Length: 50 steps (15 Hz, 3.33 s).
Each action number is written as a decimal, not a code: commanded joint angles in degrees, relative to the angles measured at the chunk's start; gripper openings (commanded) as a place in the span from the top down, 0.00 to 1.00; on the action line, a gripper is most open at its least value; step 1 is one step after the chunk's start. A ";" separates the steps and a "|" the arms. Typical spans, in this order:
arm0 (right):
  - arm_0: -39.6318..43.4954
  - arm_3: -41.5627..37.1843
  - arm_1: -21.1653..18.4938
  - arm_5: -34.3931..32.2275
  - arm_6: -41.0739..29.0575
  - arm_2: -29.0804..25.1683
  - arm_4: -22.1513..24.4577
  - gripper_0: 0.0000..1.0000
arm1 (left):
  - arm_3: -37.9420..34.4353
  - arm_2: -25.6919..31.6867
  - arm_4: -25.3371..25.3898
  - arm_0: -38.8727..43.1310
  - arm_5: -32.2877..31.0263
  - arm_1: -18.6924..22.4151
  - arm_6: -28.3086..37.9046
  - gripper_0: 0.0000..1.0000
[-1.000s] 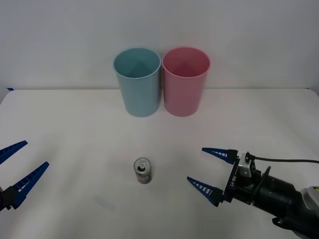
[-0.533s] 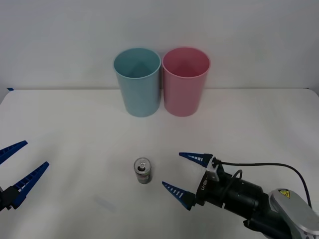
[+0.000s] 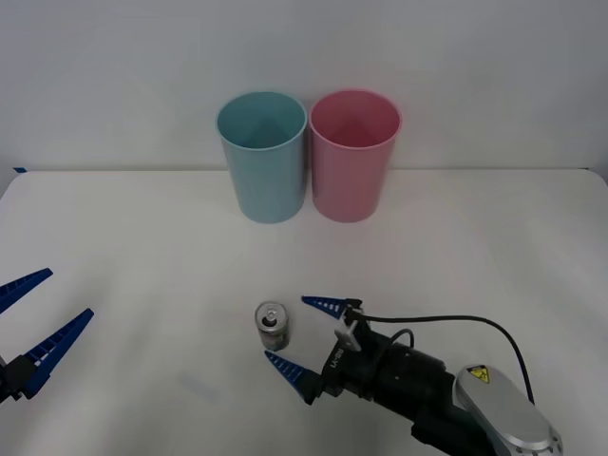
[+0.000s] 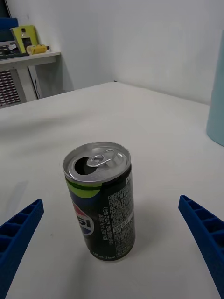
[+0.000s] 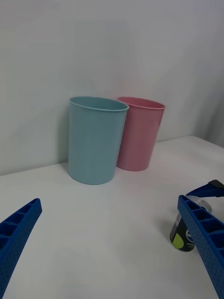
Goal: Grasp the object on the table and drop it into the matching bin: aluminum can to the light blue bin, PET bottle to the pink bin.
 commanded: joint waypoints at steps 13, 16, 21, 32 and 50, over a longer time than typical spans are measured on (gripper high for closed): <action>-5.73 8.97 5.61 2.76 2.05 0.44 2.42 1.00 | 0.00 0.00 0.00 0.00 0.00 0.00 0.00 0.00; -5.82 8.97 5.52 2.67 2.31 0.00 2.16 1.00 | 0.00 0.00 0.00 0.00 0.00 0.00 0.00 0.00; -6.00 8.18 4.73 2.05 2.66 -0.53 1.54 1.00 | 0.00 0.00 0.00 0.00 0.00 0.00 0.00 0.00; 5.25 -16.43 -6.87 2.32 -10.96 0.26 0.49 1.00 | 0.00 0.00 0.00 0.00 0.00 0.00 0.00 0.00; -6.88 -37.26 -19.18 11.81 -51.92 -9.85 1.89 1.00 | 0.00 0.00 0.00 0.00 0.00 0.00 0.00 0.00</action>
